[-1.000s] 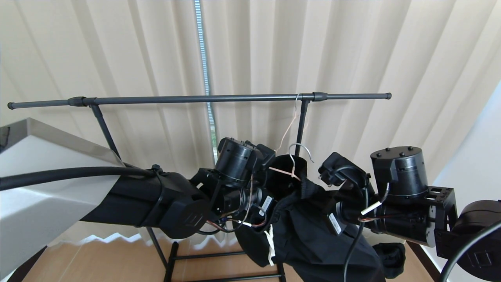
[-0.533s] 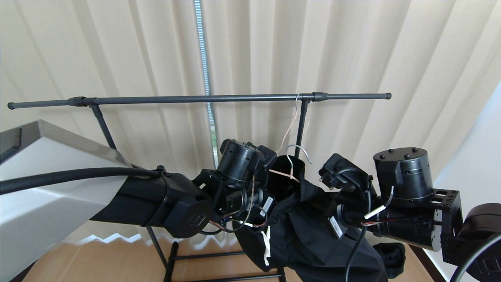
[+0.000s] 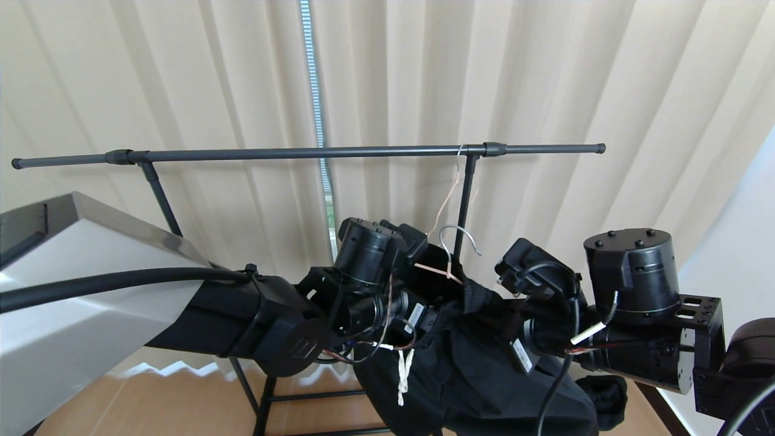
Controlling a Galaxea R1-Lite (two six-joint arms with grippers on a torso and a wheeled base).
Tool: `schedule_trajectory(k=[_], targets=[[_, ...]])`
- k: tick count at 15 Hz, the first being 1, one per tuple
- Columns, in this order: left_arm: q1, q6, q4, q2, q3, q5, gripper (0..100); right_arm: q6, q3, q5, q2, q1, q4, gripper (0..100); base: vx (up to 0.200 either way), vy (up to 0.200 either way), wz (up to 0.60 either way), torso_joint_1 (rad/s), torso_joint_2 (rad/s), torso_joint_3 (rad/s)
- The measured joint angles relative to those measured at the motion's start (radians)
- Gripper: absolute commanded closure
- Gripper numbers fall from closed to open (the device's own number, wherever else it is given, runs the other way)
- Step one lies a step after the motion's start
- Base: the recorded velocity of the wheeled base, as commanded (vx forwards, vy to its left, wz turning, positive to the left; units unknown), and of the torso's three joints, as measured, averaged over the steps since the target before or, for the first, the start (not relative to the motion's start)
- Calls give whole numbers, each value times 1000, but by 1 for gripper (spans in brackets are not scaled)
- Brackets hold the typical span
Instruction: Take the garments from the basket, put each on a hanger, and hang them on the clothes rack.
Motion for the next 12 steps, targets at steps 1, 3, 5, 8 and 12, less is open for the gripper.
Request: schedule_trajectory(k=[1, 3, 5, 8, 12], targets=[[-4, 0, -1, -14, 22, 0, 0, 0, 0, 1, 0, 0, 0, 100, 0, 0, 0, 0, 0, 0], [-10, 4, -1, -41, 55, 0, 0, 0, -1, 3, 1, -2, -21, 100, 0, 0, 0, 0, 0, 0], [-11, 7, -2, -80, 95, 0, 0, 0, 5, 23, 6, -9, -62, 100, 0, 0, 0, 0, 0, 0], [-11, 9, 0, -134, 151, -1, 0, 0, 10, 43, 10, -20, -68, 100, 0, 0, 0, 0, 0, 0], [-10, 24, 0, -187, 209, -1, 0, 0, 10, 99, 13, -45, -67, 100, 0, 0, 0, 0, 0, 0]])
